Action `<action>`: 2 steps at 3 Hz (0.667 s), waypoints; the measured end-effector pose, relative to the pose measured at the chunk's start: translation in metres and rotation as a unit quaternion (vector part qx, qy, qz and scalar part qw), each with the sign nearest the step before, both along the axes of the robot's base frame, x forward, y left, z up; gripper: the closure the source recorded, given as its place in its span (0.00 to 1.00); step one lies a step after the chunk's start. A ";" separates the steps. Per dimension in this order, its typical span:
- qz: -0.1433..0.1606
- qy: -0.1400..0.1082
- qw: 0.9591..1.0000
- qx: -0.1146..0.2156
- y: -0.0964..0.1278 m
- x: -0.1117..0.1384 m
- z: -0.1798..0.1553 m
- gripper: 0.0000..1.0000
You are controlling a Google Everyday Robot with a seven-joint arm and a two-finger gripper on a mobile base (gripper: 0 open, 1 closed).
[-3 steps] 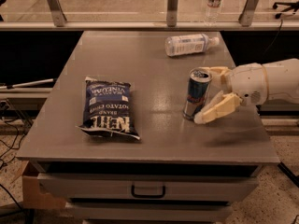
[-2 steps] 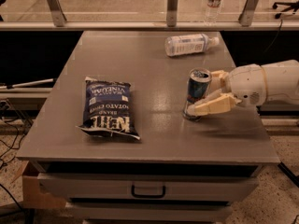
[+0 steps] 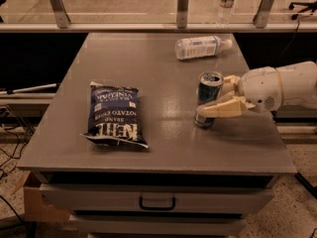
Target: Knock redbull can over
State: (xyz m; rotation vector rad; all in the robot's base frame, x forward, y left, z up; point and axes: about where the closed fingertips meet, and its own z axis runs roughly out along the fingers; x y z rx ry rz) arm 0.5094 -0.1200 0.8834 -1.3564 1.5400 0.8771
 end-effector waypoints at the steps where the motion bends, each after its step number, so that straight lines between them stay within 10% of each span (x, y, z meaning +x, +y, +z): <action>1: 0.002 -0.028 0.999 -0.018 -0.006 0.004 0.026 1.00; 2: 0.004 -0.048 0.997 -0.067 -0.012 0.009 0.036 1.00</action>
Offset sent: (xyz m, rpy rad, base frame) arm 0.0166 -0.0266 0.0486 -0.2603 -0.1465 0.0036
